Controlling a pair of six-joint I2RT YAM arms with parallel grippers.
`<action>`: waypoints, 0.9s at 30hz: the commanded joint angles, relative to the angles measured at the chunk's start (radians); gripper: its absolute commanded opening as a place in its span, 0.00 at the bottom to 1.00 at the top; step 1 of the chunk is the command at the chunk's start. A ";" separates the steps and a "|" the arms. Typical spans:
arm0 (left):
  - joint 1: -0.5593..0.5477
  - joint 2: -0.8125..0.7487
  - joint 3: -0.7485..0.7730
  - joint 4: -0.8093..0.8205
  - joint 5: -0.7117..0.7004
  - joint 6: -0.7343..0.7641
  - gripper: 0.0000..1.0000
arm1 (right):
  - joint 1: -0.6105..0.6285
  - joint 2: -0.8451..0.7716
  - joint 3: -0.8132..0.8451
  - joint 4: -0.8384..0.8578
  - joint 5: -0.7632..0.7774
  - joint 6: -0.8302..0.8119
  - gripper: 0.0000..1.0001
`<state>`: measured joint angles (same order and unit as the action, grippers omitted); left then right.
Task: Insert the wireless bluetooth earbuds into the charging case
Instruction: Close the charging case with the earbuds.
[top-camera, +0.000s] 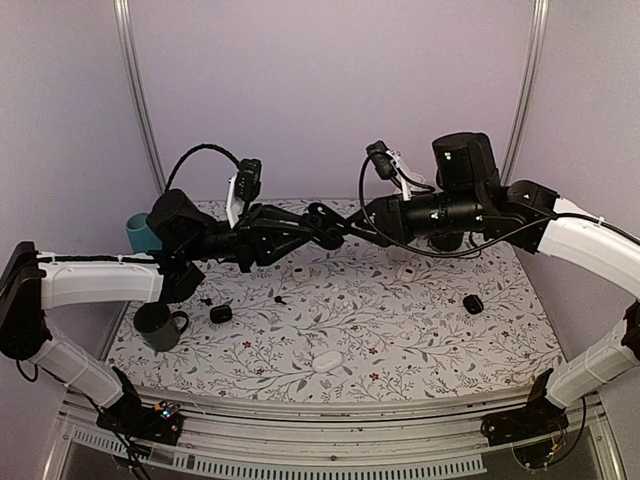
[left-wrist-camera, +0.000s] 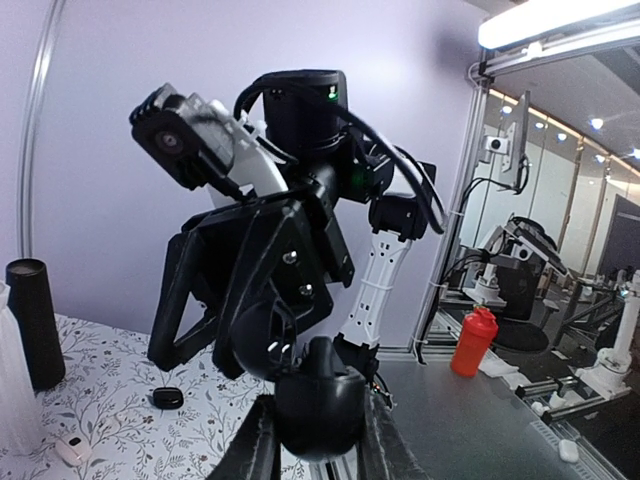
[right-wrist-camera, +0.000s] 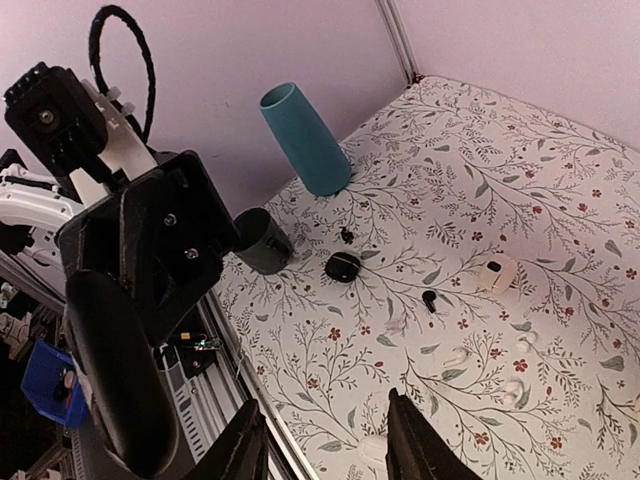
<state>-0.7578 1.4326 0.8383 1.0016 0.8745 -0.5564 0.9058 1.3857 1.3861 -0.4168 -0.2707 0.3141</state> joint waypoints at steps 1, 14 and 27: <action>-0.004 0.004 -0.006 0.013 -0.004 -0.006 0.00 | 0.009 -0.067 -0.034 0.153 -0.112 -0.003 0.41; 0.000 0.014 0.010 -0.017 -0.014 0.003 0.00 | 0.025 -0.083 -0.052 0.142 -0.144 -0.037 0.43; 0.000 0.026 0.019 -0.007 -0.046 -0.047 0.00 | 0.025 -0.091 -0.183 0.334 -0.204 -0.002 0.58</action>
<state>-0.7578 1.4429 0.8387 0.9787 0.8520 -0.5728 0.9272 1.2964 1.2400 -0.1947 -0.4484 0.2955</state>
